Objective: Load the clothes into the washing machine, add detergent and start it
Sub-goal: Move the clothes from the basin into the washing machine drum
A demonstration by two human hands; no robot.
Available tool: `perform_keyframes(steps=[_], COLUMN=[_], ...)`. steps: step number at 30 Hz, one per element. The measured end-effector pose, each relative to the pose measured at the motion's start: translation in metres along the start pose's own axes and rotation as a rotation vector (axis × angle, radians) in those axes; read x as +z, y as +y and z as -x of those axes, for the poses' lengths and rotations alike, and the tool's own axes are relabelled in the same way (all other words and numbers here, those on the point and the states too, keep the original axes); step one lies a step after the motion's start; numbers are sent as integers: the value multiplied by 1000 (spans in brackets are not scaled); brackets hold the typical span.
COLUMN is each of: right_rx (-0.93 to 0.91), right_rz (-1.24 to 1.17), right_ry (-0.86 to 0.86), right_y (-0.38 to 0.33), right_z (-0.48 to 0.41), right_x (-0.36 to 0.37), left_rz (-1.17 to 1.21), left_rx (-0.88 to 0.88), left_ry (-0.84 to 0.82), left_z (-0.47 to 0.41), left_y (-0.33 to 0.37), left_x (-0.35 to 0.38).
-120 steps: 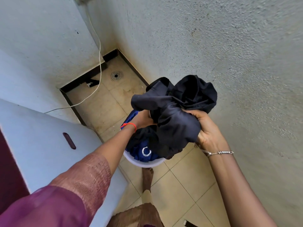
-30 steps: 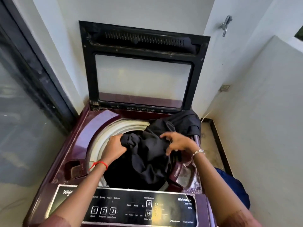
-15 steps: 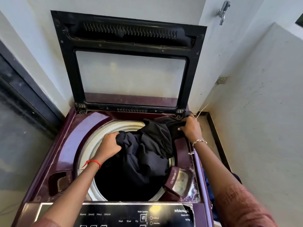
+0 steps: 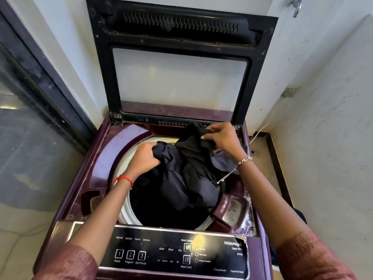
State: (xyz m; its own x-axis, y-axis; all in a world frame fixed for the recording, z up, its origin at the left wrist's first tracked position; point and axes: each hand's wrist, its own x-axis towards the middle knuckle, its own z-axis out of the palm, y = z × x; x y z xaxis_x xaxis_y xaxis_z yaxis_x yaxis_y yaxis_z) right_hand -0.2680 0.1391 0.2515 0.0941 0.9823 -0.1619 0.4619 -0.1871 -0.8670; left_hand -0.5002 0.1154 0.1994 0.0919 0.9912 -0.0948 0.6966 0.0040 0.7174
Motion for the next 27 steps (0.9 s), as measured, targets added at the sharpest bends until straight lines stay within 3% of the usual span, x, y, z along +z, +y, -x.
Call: perform_keyframes(steps=[5,10,27], right_rx=[-57,-91,148], right_rz=[-9,178,503], right_ry=[-201,-319,-418], right_y=[4,40,155], right_z=[1,2,-50], right_x=[39,81,166], left_rz=[7,22,93], left_rx=[-32,-119,-318], left_ry=[37,32,-86], left_z=[6,6,-76], left_y=[-11,-37,-130], left_x=[-7,10,109])
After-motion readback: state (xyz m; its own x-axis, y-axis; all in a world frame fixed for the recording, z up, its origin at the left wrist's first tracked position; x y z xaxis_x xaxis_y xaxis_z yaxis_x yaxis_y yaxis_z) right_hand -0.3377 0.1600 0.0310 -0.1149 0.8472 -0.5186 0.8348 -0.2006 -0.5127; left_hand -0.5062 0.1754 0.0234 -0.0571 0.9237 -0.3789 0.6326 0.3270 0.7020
